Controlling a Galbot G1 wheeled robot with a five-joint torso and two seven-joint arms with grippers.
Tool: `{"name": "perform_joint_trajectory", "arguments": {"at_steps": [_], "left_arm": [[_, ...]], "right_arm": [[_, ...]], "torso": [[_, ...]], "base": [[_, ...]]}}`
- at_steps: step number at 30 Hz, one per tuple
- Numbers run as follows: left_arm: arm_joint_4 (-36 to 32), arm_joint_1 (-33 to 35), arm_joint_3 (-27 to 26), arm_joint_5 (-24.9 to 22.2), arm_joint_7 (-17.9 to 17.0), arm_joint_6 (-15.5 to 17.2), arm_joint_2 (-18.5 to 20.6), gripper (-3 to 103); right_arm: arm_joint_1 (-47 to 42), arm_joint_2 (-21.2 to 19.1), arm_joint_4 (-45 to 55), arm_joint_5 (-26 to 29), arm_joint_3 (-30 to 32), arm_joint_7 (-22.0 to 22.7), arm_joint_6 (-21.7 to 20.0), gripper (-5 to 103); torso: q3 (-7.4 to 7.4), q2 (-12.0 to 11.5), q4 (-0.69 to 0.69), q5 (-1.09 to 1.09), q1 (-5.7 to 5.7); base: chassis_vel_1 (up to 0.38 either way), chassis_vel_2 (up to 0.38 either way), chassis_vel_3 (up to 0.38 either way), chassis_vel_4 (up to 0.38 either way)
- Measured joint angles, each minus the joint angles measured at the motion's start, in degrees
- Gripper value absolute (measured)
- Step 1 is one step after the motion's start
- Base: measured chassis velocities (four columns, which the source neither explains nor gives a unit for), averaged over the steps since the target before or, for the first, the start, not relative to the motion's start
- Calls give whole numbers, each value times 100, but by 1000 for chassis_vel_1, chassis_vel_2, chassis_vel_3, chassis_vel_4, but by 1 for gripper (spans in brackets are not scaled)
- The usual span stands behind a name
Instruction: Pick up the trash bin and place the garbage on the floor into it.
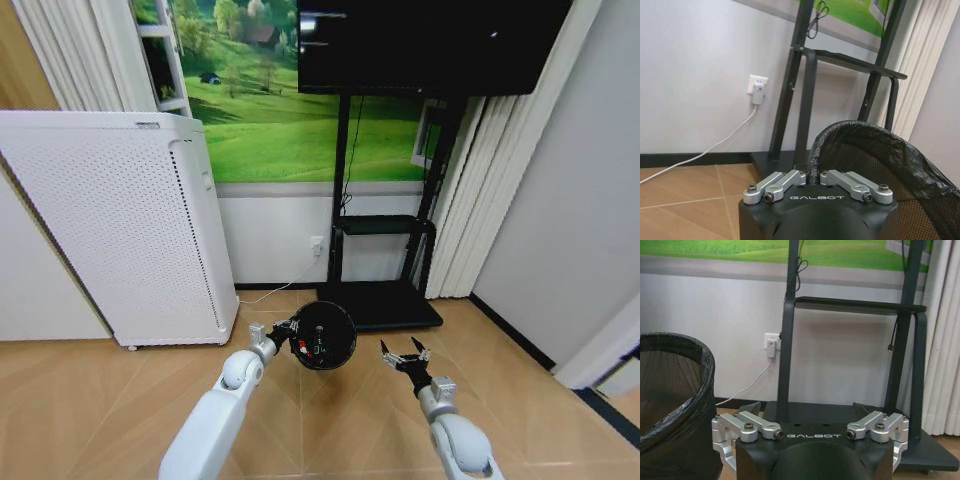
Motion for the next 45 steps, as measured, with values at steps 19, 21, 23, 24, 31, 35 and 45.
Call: {"name": "perform_joint_trajectory", "arguments": {"at_steps": [19,21,23,24,31,35,45], "left_arm": [[38,-32,-11,11,28,-15,-55,7],[38,-36,-12,13,28,-16,-57,7],[39,-36,-12,15,28,-16,-58,7],[38,-33,-13,15,28,-16,-58,7],[16,-19,-15,16,18,-16,-46,7],[16,-20,-15,16,15,-17,-51,7],[15,9,-34,34,12,-24,-86,7]], "right_arm": [[26,6,-93,164,-4,-149,211,100],[22,1,-92,168,4,-153,210,100],[18,-1,-92,169,7,-157,210,100],[12,-5,-92,172,9,-160,210,100],[-8,-4,-92,179,17,-173,215,100],[-30,2,-92,179,21,-177,225,100],[-41,10,-126,176,27,-189,310,100]], "torso": [[0,0,-1,0,0],[0,0,0,0,1],[1,0,0,0,1],[1,0,-1,0,1],[0,0,-1,0,0],[0,0,-1,0,-1],[-1,0,-1,0,-1]], "base": [[35,40,-34,-40],[64,-27,-47,35],[73,-61,-54,62],[90,-86,-131,103],[146,-155,-164,149],[216,-217,-225,209],[181,-186,-171,178]]}}
